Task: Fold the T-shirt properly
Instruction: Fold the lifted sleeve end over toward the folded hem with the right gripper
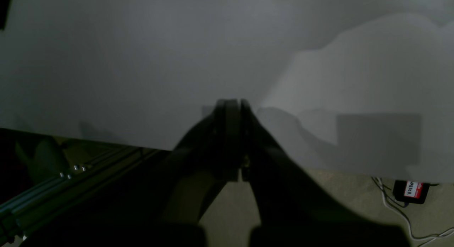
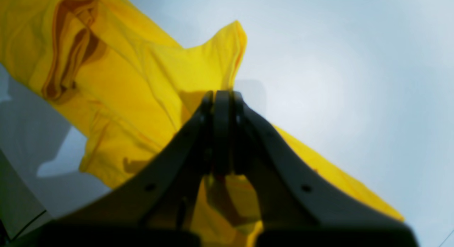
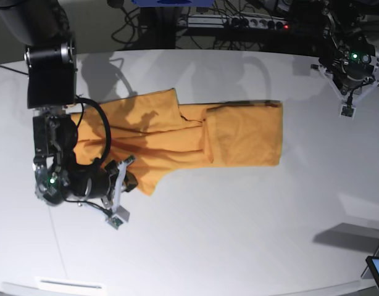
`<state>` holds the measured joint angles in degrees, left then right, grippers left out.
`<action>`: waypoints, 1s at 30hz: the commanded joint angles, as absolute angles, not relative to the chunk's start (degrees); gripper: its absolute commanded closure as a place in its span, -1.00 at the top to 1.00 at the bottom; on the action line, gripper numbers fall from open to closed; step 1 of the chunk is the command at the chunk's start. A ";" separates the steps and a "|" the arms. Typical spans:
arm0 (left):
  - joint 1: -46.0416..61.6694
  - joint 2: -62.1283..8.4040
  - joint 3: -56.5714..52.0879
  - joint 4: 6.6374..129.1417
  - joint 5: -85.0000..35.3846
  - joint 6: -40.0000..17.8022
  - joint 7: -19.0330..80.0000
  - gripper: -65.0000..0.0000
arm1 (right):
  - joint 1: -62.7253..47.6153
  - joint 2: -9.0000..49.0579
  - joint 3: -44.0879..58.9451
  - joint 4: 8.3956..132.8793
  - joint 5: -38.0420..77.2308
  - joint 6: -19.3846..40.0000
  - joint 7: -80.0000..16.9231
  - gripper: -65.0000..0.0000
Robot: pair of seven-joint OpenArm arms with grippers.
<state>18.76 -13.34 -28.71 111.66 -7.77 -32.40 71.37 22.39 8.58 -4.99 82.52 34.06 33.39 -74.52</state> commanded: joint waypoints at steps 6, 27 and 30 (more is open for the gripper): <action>18.59 -14.11 -28.97 112.48 -7.60 -32.13 70.99 -1.00 | 19.91 8.92 -4.62 87.43 34.51 33.63 -74.24 -1.00; 18.77 -14.11 -28.88 112.48 -7.60 -32.13 70.99 -1.00 | 11.56 8.84 -4.62 98.24 45.58 33.45 -75.74 -1.00; 18.77 -14.11 -28.88 112.48 -7.60 -32.13 70.99 -1.00 | 10.24 8.75 -4.62 98.24 47.96 33.45 -75.56 -1.00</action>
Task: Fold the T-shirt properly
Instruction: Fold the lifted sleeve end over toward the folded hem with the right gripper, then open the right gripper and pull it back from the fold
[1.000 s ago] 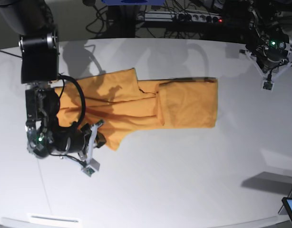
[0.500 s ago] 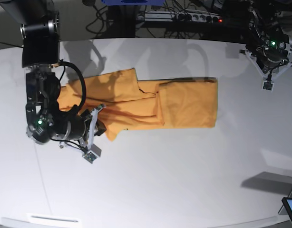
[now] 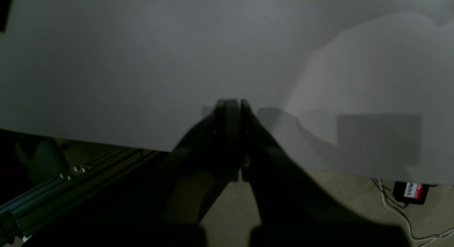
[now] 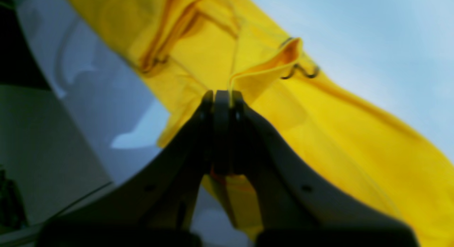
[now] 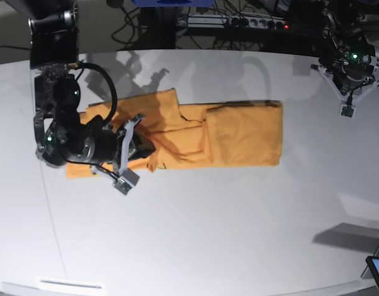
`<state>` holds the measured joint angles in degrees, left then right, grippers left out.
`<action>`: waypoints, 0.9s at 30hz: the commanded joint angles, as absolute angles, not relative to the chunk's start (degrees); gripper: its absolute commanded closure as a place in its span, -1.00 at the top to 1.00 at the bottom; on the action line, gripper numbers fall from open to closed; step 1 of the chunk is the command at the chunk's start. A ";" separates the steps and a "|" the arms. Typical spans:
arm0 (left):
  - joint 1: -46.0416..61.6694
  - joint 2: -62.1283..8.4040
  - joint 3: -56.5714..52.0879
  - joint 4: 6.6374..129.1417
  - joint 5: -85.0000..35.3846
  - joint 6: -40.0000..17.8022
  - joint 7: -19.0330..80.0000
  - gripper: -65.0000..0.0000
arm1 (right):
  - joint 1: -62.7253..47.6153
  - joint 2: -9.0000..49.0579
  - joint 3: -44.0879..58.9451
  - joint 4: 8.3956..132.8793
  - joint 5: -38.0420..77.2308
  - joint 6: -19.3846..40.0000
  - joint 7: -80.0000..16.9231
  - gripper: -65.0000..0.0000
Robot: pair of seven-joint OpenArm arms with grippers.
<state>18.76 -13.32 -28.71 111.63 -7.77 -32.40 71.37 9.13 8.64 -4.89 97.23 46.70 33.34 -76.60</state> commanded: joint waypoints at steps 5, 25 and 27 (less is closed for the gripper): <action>18.51 -14.11 -28.88 112.48 -7.60 -32.13 70.99 -1.00 | 9.27 8.66 -4.62 98.07 50.07 33.36 -75.74 -1.00; 18.95 -13.58 -23.52 108.53 -7.08 -32.13 66.42 -1.00 | 2.77 8.66 -4.70 97.98 50.95 33.36 -75.38 0.15; 18.95 -13.58 -23.52 108.62 -7.08 -32.13 66.42 -1.00 | 2.86 8.66 -4.79 97.98 50.95 33.36 -75.38 0.15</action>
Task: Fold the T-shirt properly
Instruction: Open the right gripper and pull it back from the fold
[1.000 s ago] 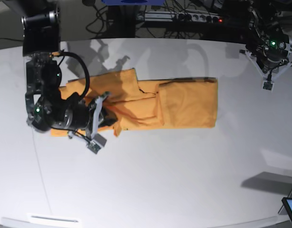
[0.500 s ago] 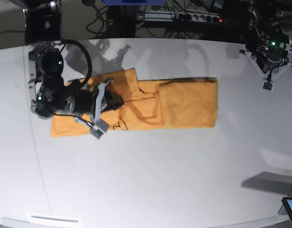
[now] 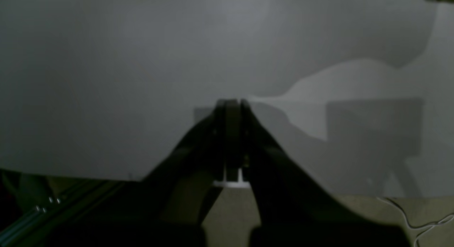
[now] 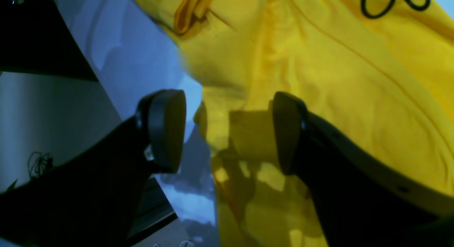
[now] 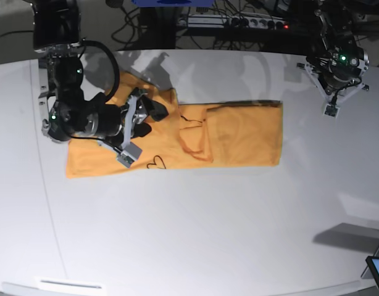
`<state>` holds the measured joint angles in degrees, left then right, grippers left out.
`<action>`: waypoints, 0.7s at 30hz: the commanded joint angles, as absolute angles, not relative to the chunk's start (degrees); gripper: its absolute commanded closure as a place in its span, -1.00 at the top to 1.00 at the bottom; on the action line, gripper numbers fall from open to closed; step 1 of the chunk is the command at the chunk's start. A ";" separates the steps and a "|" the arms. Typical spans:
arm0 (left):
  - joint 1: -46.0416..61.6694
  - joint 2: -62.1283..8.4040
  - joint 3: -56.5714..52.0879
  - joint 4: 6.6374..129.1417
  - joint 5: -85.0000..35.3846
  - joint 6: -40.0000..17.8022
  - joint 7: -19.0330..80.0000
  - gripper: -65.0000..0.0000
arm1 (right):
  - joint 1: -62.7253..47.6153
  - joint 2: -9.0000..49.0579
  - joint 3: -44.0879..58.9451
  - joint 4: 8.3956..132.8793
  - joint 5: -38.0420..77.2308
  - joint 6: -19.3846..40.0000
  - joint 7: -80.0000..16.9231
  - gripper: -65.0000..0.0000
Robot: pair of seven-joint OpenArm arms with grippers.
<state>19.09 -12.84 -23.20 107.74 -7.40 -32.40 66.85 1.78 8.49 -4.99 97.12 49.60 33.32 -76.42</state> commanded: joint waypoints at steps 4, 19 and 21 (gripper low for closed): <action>18.95 -13.49 -23.52 108.62 -7.08 -32.13 66.42 -1.00 | 4.00 8.66 -4.70 98.07 50.77 33.27 -75.30 0.15; 18.95 -13.76 -23.60 108.79 -7.43 -32.13 66.33 -1.00 | 9.19 17.36 -4.44 99.65 50.68 12.70 -73.01 0.14; 19.03 -13.76 -23.60 108.79 -7.43 -32.13 66.33 -1.00 | 8.84 18.95 -2.68 99.65 50.77 10.95 -71.52 0.14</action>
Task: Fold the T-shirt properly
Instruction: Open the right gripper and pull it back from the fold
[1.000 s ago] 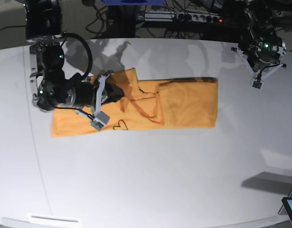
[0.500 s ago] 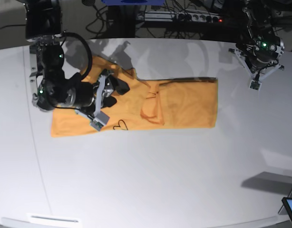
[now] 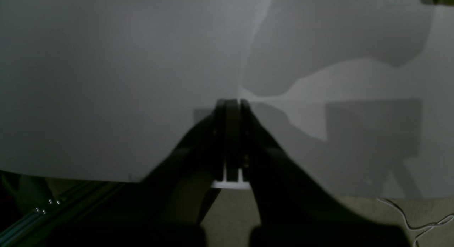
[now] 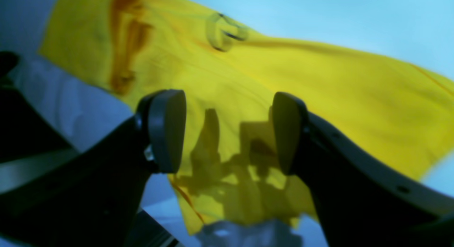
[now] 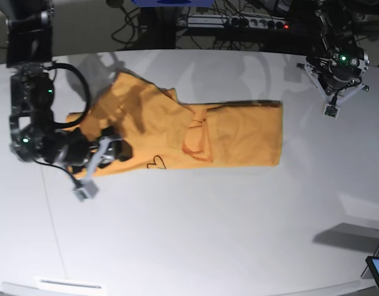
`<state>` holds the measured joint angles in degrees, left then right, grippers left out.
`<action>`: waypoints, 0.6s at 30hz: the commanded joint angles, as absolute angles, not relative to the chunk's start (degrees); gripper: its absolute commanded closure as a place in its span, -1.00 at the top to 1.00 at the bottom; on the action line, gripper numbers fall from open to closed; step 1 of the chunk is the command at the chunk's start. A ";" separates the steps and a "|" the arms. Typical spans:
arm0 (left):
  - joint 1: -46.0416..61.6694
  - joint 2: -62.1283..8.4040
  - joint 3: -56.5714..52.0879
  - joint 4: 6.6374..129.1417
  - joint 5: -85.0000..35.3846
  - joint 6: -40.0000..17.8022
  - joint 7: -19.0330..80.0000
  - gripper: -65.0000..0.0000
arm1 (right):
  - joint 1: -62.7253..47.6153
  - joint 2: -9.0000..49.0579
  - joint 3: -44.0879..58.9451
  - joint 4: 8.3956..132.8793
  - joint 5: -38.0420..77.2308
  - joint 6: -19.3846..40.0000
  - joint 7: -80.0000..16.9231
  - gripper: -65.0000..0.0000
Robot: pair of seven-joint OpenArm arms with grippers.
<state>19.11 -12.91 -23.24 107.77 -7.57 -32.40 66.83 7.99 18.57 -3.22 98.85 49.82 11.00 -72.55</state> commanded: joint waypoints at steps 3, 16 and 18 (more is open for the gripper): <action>19.03 -13.76 -23.60 108.79 -7.43 -32.13 66.33 -1.00 | 6.64 19.21 3.82 99.38 50.77 10.51 -70.29 0.14; 19.82 -13.85 -23.60 108.97 -7.08 -32.13 66.33 -1.00 | 9.19 23.78 20.00 75.03 51.03 32.40 -71.43 0.25; 19.74 -13.85 -23.60 108.97 -7.08 -32.13 66.33 -1.00 | 9.19 23.52 20.88 72.57 51.03 32.92 -72.13 0.25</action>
